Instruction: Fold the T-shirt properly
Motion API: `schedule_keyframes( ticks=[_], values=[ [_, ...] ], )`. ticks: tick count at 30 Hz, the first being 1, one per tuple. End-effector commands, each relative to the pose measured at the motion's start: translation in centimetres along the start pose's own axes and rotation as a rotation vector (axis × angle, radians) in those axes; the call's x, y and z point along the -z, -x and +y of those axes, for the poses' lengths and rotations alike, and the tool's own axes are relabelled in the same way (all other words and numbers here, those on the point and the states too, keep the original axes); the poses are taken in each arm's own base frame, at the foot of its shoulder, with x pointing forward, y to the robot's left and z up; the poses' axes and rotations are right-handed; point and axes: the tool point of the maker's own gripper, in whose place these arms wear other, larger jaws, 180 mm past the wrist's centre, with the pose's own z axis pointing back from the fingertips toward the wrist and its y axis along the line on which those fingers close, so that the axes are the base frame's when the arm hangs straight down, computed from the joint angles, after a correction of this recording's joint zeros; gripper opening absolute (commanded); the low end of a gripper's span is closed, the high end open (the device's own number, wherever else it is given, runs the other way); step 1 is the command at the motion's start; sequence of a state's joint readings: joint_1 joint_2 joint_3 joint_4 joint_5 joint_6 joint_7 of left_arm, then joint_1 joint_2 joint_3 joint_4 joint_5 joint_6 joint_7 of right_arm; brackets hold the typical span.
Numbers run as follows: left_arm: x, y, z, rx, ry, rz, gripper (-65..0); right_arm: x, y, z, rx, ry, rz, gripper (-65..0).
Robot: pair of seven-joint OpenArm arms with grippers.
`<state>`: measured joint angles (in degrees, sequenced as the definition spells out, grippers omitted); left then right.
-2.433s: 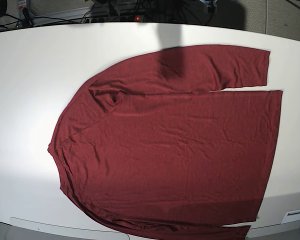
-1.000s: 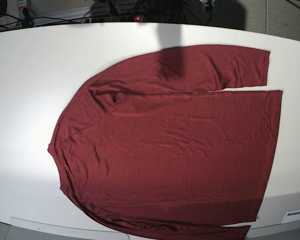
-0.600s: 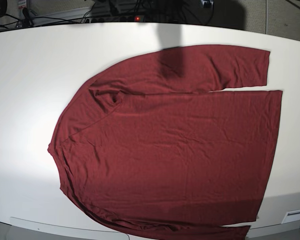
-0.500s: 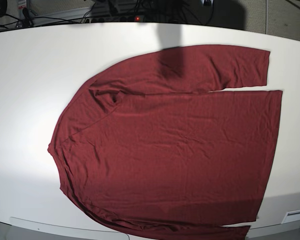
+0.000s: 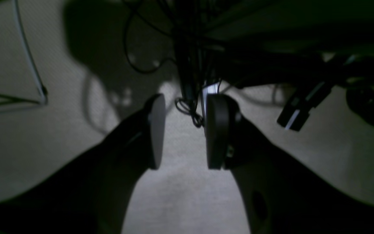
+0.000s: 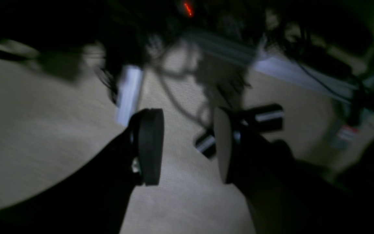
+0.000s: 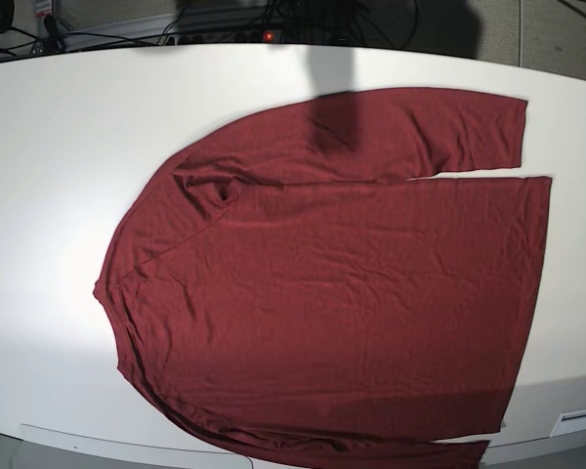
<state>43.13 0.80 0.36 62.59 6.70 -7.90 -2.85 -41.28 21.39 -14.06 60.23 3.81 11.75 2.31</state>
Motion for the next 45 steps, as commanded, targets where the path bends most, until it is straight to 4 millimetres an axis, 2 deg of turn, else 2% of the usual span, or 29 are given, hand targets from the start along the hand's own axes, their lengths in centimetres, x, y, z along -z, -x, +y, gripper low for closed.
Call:
schedule_keyframes(
  ticks=[1, 7, 15, 18, 25, 31, 38, 42, 45],
  values=[
    [-1.2, -0.3, -0.2, 0.01, 0.003, -0.028, -45.0, -1.2, 0.7, -0.2, -0.006, -0.002, 0.0, -38.9],
    [-5.9, -3.4, 0.3, 0.103, -0.022, -0.099, -45.0, -5.7, 0.1, 1.5, -0.082, -0.06, -0.029, -38.9],
    [-11.3, -8.4, 2.4, 0.325, -0.063, -0.193, -45.0, -10.7, -1.3, 3.5, -0.206, -0.131, -0.044, -38.9],
    [-12.5, -11.0, 3.3, 0.458, -0.1, -0.226, -45.0, -12.2, -2.3, 3.8, -0.278, -0.141, -0.041, -38.9],
    [-15.3, -17.0, 4.5, 0.735, -0.201, -0.333, -45.0, -15.0, -6.0, 3.9, -0.444, -0.125, -0.073, -38.9],
    [-15.7, -19.7, 5.5, 0.93, -0.266, -0.382, -45.0, -17.0, -9.5, 3.3, -0.557, -0.076, -0.119, -38.9],
    [-15.4, -23.7, 5.6, 1.12, -0.269, -0.492, -45.0, -19.0, -14.6, 1.2, -0.689, 0.12, -0.264, -38.9],
    [-15.0, -25.5, 6.0, 1.149, -0.294, -0.521, -45.0, -19.3, -16.5, -0.2, -0.789, 0.234, -0.308, -38.9],
    [-13.8, -25.8, 6.8, 1.153, -0.304, -0.504, -44.9, -19.3, -17.6, -1.2, -0.809, 0.287, -0.313, -38.9]
  ],
)
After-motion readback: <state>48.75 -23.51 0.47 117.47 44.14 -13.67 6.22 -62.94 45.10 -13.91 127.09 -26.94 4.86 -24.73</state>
